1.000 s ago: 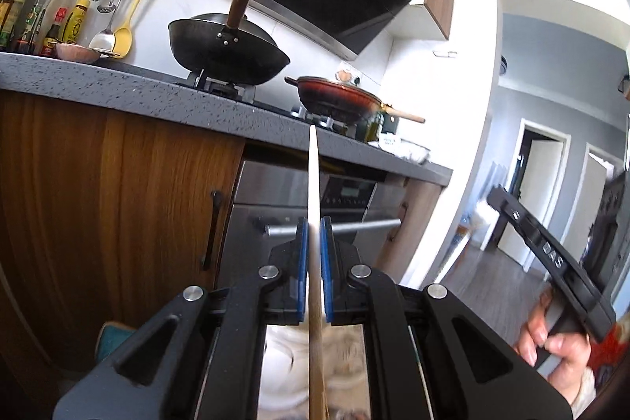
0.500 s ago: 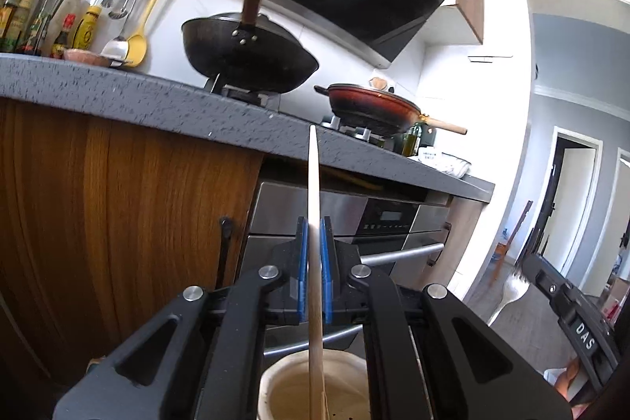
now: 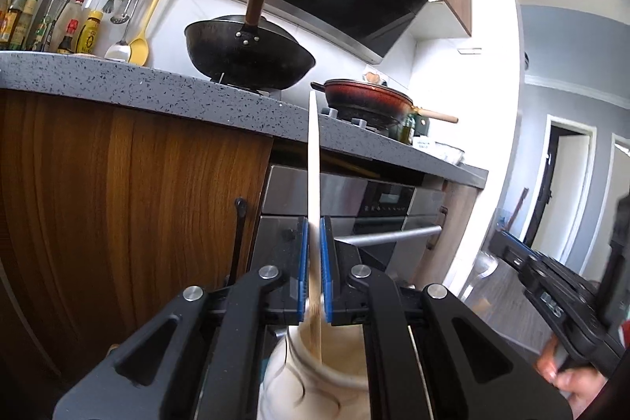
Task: Organize utensils
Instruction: 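Put chopstick in tall cup with left tool while right puts fork in short cup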
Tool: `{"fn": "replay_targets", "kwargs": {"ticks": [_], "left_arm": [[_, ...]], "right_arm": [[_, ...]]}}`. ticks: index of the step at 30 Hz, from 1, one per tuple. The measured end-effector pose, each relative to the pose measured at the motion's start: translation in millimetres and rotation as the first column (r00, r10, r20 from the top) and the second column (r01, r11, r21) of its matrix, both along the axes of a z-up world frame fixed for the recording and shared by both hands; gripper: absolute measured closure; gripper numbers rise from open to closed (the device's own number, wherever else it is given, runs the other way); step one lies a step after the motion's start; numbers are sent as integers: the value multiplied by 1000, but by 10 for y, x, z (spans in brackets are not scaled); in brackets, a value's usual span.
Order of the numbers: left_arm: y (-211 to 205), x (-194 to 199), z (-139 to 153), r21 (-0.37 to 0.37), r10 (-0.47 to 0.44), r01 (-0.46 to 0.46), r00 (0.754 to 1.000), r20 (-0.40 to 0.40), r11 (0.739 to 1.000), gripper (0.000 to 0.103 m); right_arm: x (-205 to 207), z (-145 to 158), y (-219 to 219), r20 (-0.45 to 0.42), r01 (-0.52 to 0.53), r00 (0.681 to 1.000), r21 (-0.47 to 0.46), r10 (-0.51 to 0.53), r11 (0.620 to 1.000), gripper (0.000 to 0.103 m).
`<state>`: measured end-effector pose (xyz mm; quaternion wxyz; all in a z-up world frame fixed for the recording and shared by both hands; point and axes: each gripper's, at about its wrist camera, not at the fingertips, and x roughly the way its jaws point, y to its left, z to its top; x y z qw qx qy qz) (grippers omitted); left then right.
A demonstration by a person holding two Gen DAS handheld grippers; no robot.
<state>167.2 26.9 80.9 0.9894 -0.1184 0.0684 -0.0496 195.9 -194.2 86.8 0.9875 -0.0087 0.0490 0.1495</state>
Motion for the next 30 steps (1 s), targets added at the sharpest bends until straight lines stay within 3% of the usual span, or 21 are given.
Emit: {"fn": "replay_targets", "kwargs": {"ticks": [9, 22, 24, 26, 30], "left_arm": [[-142, -133, -141, 99, -33, 40, 997, -73, 994, 97], [-60, -109, -209, 69, -46, 55, 992, -117, 996, 95], [-62, -106, -215, 70, -49, 57, 992, -119, 996, 91], [-58, -120, -207, 67, -47, 55, 993, -113, 996, 77], [-61, -145, -182, 72, -44, 52, 994, -98, 996, 76]], "right_arm": [[9, -108, 111, -22, -10, 1000, -71, 8, 997, 100], [148, -257, 172, -94, -22, 995, -94, 13, 995, 100], [168, -272, 172, -105, -20, 994, -95, 10, 995, 100], [188, -279, 161, -110, -13, 994, -94, 3, 995, 100], [229, -293, 120, -129, -4, 992, -79, -6, 997, 100]]}}
